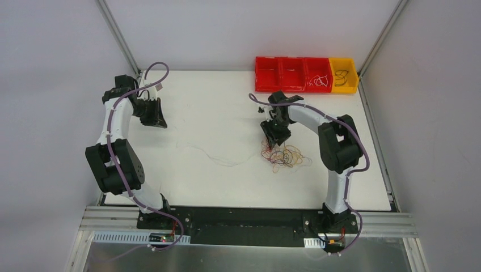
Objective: Untangle the cables
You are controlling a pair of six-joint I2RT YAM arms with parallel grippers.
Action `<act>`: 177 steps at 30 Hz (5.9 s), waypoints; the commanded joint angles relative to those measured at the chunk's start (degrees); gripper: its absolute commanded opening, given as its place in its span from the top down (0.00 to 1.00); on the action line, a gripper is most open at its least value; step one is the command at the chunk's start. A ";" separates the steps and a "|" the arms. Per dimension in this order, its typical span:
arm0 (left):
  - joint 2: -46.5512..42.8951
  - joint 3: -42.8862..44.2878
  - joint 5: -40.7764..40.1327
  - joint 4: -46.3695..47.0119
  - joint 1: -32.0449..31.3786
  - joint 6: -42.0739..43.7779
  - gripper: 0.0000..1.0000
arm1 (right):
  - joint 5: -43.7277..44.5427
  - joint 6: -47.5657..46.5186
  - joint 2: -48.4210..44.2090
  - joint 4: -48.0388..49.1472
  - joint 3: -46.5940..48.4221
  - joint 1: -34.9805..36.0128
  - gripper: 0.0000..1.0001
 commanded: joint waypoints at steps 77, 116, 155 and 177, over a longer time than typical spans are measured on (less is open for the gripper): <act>-14.13 14.33 27.13 15.54 -10.96 -22.90 1.00 | -8.54 -3.18 -22.16 -3.20 -11.31 -14.07 1.00; 1.52 -20.08 14.76 11.09 -10.07 -24.39 1.00 | -5.62 12.61 -4.99 27.46 2.48 19.15 0.01; 3.84 -15.94 17.90 7.23 -8.80 -22.13 0.80 | 5.65 -24.41 2.74 42.90 0.02 30.62 1.00; -11.19 -3.64 9.27 6.19 -5.41 -23.84 0.01 | -5.57 -4.73 -16.76 15.21 24.52 -3.98 1.00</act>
